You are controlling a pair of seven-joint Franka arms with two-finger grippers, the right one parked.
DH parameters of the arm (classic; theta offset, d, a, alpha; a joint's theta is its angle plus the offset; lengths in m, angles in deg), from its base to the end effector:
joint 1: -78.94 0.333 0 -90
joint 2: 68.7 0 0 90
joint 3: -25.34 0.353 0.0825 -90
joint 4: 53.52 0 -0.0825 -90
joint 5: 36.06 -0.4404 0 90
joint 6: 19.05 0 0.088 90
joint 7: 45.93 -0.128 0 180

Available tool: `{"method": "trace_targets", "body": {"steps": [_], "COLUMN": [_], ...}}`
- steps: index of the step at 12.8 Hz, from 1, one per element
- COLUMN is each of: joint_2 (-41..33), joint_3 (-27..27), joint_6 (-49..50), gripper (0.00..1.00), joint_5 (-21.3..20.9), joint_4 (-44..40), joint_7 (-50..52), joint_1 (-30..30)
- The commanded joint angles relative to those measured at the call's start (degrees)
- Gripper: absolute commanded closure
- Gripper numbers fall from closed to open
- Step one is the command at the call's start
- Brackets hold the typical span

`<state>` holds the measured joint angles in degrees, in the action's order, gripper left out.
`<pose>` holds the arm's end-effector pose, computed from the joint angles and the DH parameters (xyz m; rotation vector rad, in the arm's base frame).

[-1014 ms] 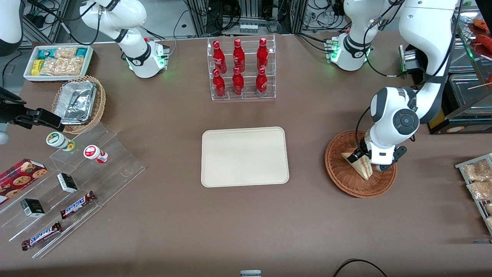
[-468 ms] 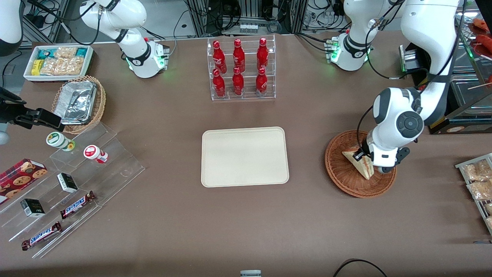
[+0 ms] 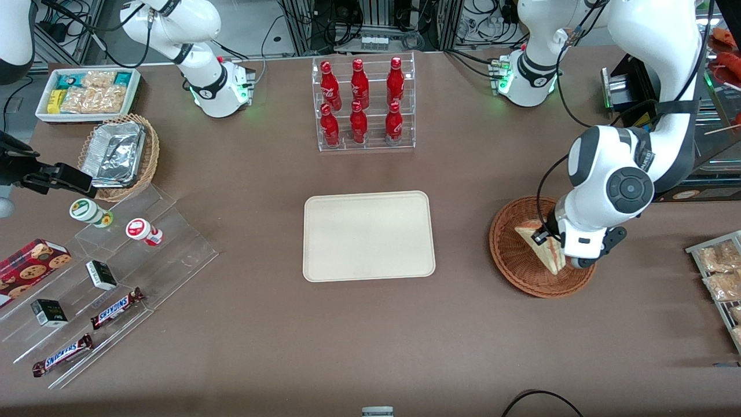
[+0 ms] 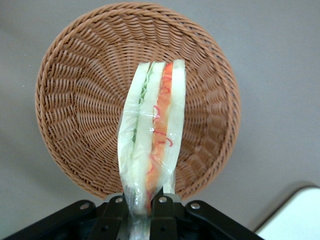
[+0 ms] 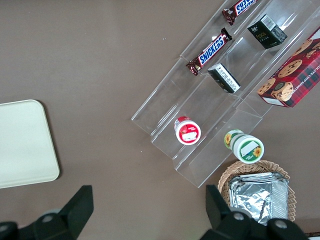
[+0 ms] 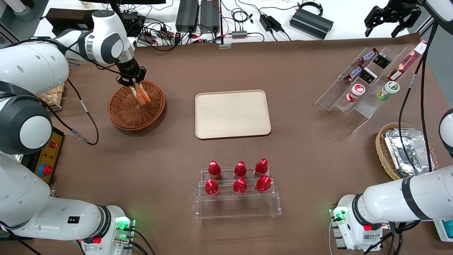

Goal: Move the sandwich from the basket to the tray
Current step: 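Close the left gripper on the sandwich and lift it, then carry the sandwich with the left gripper over the cream tray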

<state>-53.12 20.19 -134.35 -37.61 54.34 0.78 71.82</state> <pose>0.6422 -0.1352 0.3385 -2.9349 -0.8908 0.1888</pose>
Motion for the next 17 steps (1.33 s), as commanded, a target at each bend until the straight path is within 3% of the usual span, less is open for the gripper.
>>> {"method": "trace_targets", "body": {"steps": [1, 5, 14, 17], "joint_2": [0.1, 1.2, 18.0, 23.2], "joint_3": [-2.0, -9.3, -9.8, -9.4], "joint_6": [3.6, 3.7, 4.1, 4.1], "gripper": [1.0, 1.0, 1.0, 1.0], "joint_5": [0.5, 0.2, -0.3, -0.6], "joint_4": [-2.7, -4.1, -21.3, -27.4], "joint_7": [-4.9, -6.5, -2.9, 3.6], "joint_1": [-0.8, -1.7, -19.7, -24.1]}}
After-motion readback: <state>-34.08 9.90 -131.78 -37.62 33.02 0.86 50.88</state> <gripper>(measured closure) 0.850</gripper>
